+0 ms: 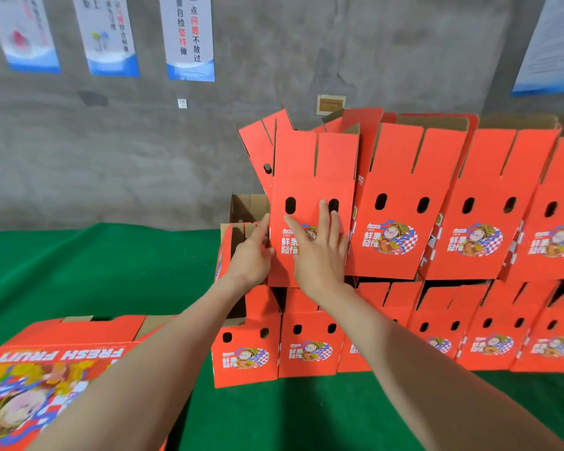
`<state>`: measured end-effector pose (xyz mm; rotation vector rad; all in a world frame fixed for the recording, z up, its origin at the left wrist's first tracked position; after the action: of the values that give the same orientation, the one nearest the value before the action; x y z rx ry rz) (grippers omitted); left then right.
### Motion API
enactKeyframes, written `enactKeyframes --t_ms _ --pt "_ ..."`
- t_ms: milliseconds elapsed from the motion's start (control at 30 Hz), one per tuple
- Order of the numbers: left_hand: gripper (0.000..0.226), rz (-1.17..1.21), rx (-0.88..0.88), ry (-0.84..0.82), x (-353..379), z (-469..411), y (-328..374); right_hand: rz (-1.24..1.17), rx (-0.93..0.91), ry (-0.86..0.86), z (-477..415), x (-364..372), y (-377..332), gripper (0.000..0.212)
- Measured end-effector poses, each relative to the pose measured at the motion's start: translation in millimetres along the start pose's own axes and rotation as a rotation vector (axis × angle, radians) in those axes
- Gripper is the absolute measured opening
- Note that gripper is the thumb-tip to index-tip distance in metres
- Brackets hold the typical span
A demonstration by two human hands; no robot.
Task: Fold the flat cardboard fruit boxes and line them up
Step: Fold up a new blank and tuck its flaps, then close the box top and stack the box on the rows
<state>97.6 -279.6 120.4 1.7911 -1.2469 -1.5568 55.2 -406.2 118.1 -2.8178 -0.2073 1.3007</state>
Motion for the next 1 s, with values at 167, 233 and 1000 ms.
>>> enactKeyframes --t_ms 167,233,1000 --pt "0.075 0.057 0.056 -0.01 -6.7 6.2 5.0 0.009 -0.01 0.014 1.3 -7.5 -5.2 0.084" --pt "0.075 0.056 0.069 -0.041 -12.2 6.9 3.7 -0.003 -0.021 0.008 2.6 -10.4 -10.0 0.084" --pt "0.025 -0.285 -0.734 0.368 -207.2 244.3 -282.1 -0.4 -0.395 -0.889 165.1 101.7 -173.4 0.04"
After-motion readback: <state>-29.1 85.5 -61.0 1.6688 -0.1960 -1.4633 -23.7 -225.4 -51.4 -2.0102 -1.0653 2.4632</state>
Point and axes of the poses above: each hand's wrist, its own z-axis away from the middle knuckle, its own x-axis out of the palm, y = z × x, the point moved 1 cm from there along -z, towards the middle knuckle, and after that the axes turned 10 degrees about -x, right-handed, at the moved point
